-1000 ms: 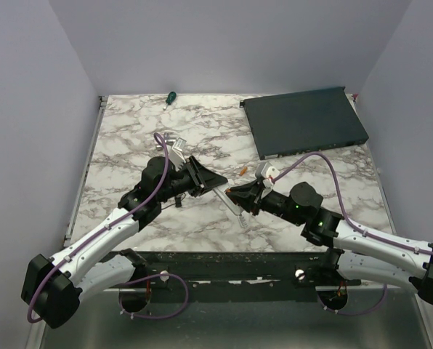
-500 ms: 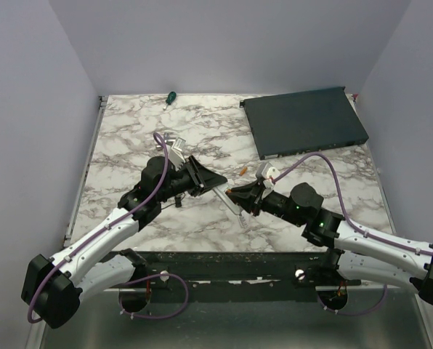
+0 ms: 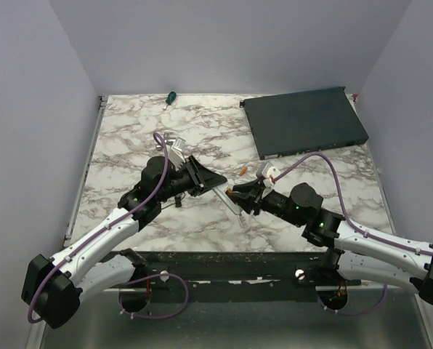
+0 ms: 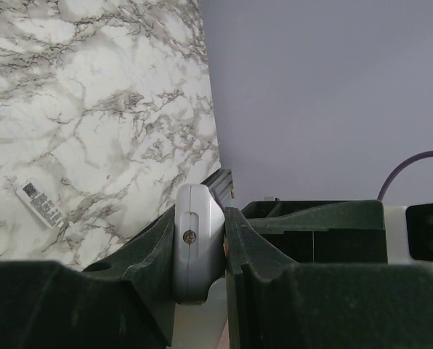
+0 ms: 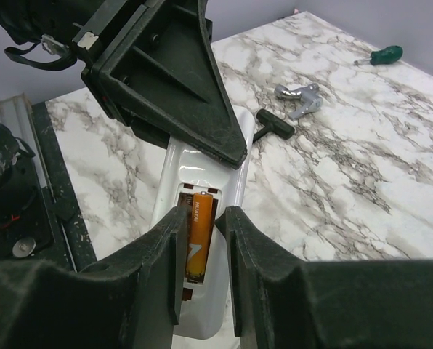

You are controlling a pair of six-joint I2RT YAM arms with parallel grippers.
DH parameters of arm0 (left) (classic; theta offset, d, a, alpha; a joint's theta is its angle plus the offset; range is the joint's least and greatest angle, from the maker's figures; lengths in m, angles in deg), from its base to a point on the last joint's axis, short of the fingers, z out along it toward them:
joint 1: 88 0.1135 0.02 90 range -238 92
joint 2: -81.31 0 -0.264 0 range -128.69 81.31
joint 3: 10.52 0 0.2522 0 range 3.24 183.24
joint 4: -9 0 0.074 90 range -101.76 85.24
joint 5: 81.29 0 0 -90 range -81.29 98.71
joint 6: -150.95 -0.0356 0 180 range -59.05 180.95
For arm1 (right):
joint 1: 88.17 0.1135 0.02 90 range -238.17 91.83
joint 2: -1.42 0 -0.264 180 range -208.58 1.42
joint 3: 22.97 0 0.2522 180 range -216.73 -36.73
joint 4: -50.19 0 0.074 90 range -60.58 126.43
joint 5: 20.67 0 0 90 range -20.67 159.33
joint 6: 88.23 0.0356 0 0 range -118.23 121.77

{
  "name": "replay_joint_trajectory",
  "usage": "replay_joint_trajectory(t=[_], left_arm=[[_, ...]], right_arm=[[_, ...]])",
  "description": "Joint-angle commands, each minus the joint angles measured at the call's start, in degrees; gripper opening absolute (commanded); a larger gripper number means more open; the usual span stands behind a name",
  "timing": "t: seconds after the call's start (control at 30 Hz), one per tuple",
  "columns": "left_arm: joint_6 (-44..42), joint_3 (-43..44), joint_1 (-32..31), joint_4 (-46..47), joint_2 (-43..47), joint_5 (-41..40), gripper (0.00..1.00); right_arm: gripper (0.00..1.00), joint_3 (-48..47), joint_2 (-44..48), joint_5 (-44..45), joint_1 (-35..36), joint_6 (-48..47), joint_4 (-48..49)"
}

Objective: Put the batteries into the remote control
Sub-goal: Load the battery into the remote control.

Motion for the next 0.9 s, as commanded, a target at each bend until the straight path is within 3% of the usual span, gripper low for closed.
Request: replay_joint_trajectory(t=[0.0,0.4,0.87], left_arm=[[0.67,1.15,0.20,2.90,-0.02,1.68,0.00],[0.72,0.97,0.28,3.00,-0.15,1.77,0.00],[0.74,0.85,0.28,3.64,-0.95,2.21,0.00]], right_arm=[[0.36,1.22,0.24,2.72,0.17,-0.01,-2.10],[0.43,0.87,0.24,2.49,0.10,0.08,-1.76],[0.45,0.50,0.99,1.63,0.12,0.98,-0.26]])
